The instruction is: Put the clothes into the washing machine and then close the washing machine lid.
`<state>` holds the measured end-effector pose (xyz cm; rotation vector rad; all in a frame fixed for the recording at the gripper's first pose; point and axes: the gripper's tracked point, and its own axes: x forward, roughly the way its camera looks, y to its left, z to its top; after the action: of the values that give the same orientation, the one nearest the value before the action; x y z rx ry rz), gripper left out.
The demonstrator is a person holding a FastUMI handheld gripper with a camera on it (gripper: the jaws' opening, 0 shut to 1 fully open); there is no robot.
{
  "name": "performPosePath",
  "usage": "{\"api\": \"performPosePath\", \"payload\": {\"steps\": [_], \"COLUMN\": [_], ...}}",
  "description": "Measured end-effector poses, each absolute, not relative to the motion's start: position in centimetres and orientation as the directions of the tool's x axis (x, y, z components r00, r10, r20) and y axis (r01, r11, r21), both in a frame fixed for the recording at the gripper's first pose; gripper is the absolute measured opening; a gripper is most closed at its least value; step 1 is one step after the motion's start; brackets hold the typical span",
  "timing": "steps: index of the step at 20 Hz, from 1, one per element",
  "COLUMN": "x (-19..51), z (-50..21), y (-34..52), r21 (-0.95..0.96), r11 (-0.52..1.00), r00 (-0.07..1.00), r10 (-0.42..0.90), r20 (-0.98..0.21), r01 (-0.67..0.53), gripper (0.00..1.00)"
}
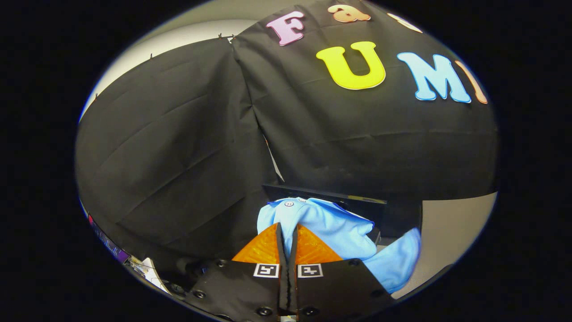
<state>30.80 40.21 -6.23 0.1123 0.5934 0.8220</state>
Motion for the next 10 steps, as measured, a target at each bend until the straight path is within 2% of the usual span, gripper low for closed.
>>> {"api": "performPosePath", "payload": {"steps": [10], "x": [31.1], "z": [-11.9], "y": [45.4], "r21": [0.293], "r11": [0.672], "r00": [0.469], "r10": [0.706], "r20": [-0.531], "r01": [-0.680], "gripper": [0.01]}}
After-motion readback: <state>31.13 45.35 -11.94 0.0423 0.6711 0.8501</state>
